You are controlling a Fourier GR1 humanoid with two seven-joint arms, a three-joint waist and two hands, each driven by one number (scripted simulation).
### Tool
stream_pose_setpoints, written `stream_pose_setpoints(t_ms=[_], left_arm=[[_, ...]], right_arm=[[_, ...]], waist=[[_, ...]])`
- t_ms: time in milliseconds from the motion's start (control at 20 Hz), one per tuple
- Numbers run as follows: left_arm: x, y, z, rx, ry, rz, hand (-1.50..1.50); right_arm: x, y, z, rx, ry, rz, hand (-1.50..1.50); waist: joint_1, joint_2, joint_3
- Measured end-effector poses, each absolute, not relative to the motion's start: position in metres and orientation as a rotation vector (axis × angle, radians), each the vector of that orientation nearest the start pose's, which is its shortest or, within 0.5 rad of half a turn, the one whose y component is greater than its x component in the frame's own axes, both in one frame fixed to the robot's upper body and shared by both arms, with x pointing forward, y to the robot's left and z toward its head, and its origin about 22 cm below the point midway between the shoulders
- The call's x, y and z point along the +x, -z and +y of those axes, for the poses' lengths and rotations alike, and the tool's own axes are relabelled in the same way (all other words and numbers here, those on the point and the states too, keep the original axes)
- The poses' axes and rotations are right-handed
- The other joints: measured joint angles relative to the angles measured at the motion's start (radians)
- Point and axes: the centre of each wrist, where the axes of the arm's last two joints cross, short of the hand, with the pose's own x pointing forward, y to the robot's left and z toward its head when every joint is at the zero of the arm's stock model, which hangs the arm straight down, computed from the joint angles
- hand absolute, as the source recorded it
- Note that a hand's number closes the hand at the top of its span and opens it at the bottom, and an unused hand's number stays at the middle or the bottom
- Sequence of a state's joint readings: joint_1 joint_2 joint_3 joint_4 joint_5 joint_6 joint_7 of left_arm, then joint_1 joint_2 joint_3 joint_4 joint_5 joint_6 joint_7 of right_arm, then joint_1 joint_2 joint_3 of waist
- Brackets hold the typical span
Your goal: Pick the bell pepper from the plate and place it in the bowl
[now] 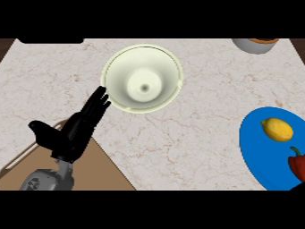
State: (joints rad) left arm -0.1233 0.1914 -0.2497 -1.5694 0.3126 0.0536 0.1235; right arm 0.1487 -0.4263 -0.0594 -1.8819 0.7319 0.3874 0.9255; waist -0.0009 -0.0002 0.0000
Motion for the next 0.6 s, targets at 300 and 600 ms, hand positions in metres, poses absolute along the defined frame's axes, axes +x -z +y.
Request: stream_pose_setpoints(t_ms=[300, 600], left_arm=[[0.26, -0.032, 0.198, -0.271, 0.129, -1.481, 0.0], [0.266, -0.029, 0.201, -0.272, 0.129, -1.478, 0.0]], right_arm=[[0.209, -0.062, -0.328, -1.064, -0.607, -0.471, -1.5], [0.21, -0.055, -0.332, -1.084, -0.591, -0.466, -1.5]], waist=[[0.0, 0.0, 0.0], [-0.001, 0.0, 0.0]])
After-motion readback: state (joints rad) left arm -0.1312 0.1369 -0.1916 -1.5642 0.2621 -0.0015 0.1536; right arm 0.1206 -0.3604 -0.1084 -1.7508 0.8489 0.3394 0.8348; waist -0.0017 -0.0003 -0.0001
